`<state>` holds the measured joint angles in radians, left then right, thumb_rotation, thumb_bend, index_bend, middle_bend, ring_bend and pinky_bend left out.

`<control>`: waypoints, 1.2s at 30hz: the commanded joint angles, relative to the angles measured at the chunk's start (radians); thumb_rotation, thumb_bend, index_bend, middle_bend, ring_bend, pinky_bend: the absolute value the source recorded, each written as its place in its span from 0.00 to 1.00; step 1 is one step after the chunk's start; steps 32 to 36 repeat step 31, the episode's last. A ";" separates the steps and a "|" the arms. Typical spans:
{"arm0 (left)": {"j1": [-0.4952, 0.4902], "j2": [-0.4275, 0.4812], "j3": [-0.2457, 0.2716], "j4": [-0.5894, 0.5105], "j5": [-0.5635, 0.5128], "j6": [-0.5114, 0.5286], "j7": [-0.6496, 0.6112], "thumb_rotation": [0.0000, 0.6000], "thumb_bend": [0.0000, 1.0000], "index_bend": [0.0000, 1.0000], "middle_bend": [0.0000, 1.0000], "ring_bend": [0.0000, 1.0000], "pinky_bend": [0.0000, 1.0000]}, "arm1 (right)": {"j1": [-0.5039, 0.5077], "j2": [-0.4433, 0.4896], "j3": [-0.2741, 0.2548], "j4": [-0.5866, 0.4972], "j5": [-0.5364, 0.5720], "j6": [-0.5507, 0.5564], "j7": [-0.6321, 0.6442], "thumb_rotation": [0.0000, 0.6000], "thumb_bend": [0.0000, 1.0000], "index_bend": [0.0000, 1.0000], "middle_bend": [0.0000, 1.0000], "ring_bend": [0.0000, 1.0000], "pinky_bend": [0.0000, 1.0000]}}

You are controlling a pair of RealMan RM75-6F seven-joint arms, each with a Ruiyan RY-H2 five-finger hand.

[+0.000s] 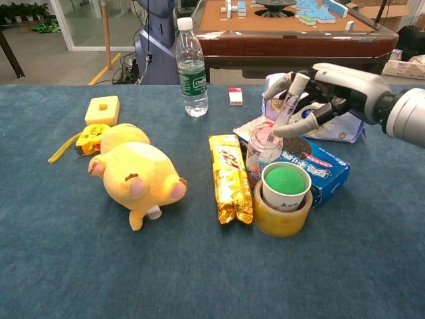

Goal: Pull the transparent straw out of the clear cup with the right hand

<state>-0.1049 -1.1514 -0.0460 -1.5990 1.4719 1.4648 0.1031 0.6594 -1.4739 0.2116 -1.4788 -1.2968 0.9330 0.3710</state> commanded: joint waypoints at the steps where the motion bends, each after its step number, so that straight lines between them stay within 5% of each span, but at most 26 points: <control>1: -0.002 0.000 -0.003 0.000 0.001 0.002 -0.002 1.00 0.24 0.25 0.21 0.16 0.05 | -0.036 0.038 0.006 -0.044 -0.009 0.064 -0.015 1.00 0.11 0.29 0.18 0.14 0.22; 9: -0.010 -0.003 -0.012 0.003 0.002 0.003 0.002 1.00 0.24 0.25 0.21 0.16 0.05 | -0.162 0.145 -0.008 -0.163 -0.023 0.302 -0.260 1.00 0.20 0.29 0.25 0.14 0.22; 18: -0.017 -0.014 -0.022 -0.010 0.006 0.015 0.024 1.00 0.24 0.25 0.21 0.16 0.05 | -0.321 0.311 -0.087 -0.311 -0.014 0.461 -0.499 1.00 0.20 0.32 0.26 0.14 0.21; 36: -0.036 -0.018 -0.028 -0.033 0.008 0.001 0.055 1.00 0.24 0.25 0.21 0.16 0.05 | -0.463 0.381 -0.147 -0.355 0.001 0.541 -0.500 1.00 0.20 0.32 0.26 0.14 0.21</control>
